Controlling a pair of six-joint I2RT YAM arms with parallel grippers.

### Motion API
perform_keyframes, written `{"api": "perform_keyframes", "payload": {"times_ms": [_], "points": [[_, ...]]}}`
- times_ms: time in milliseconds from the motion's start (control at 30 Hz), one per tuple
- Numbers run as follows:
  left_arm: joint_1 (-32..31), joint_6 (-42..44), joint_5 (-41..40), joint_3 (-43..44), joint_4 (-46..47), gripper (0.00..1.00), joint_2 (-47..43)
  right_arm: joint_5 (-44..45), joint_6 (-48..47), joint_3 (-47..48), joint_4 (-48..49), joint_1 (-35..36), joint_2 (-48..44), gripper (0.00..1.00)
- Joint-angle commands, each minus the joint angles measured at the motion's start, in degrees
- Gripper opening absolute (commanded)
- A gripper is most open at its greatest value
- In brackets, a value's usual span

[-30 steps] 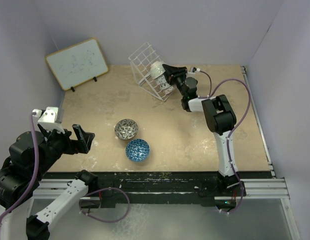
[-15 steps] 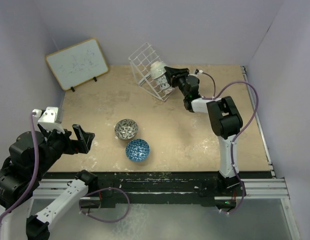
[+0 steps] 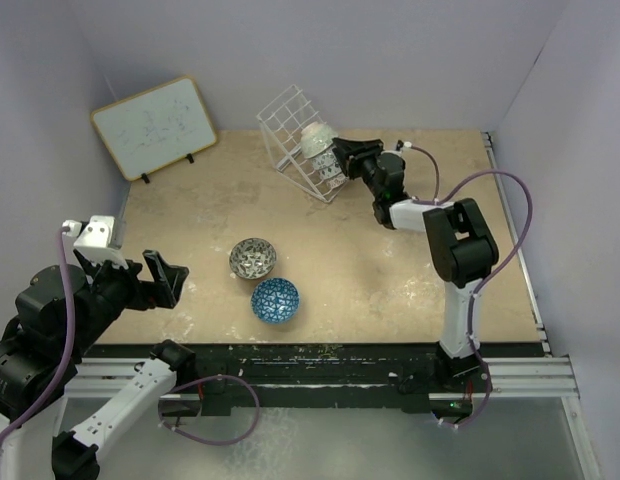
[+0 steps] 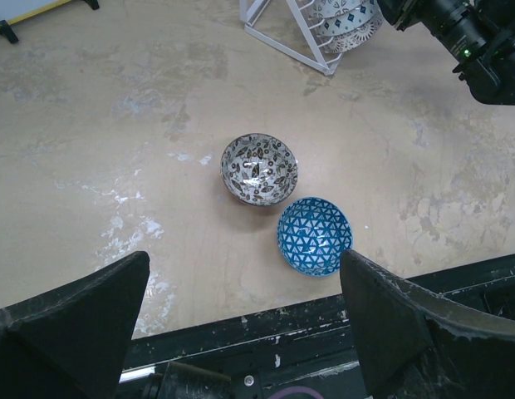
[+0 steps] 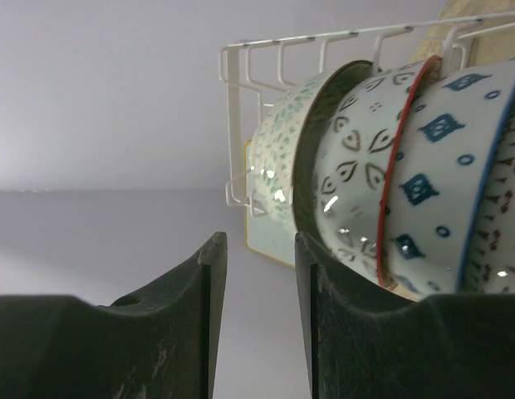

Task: Load the bowls into the dish rack

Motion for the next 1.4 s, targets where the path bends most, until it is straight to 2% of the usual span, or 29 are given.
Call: {"api": "perform_keyframes", "payload": {"times_ms": [0, 467, 600, 800, 833, 1000, 1233, 1367], "points": [[0.2, -0.7, 0.2, 0.8, 1.6, 0.99, -0.3, 1.5, -3.9, -1.1, -0.2, -0.2, -6.4, 0.41], [0.2, -0.9, 0.5, 0.4, 2.0, 0.99, -0.5, 5.4, -11.5, -3.1, -14.9, -0.2, -13.9, 0.41], [0.2, -0.9, 0.3, 0.5, 1.9, 0.99, -0.6, 7.8, -17.7, -3.3, -20.0, -0.1, -17.3, 0.42], [0.2, -0.9, -0.6, 1.9, 1.8, 0.99, 0.0, 5.3, -32.1, -0.7, -32.8, 1.8, -22.8, 0.48], [0.2, -1.0, -0.9, 2.2, 1.9, 0.99, 0.0, 5.5, -35.4, -0.2, -35.6, 2.9, -24.0, 0.50], [0.2, -0.5, -1.6, 4.0, 2.2, 0.99, 0.5, 9.9, -50.4, 2.0, -52.0, 12.8, -28.9, 0.72], [0.2, -0.1, -1.6, 3.6, 2.6, 0.99, 0.8, 12.3, -62.6, -0.7, -65.0, 29.7, -36.3, 0.72], [0.2, -0.3, -1.6, 1.5, 3.4, 0.99, 0.1, 9.3, -63.1, -2.1, -69.6, 38.5, -36.9, 0.71]]}}
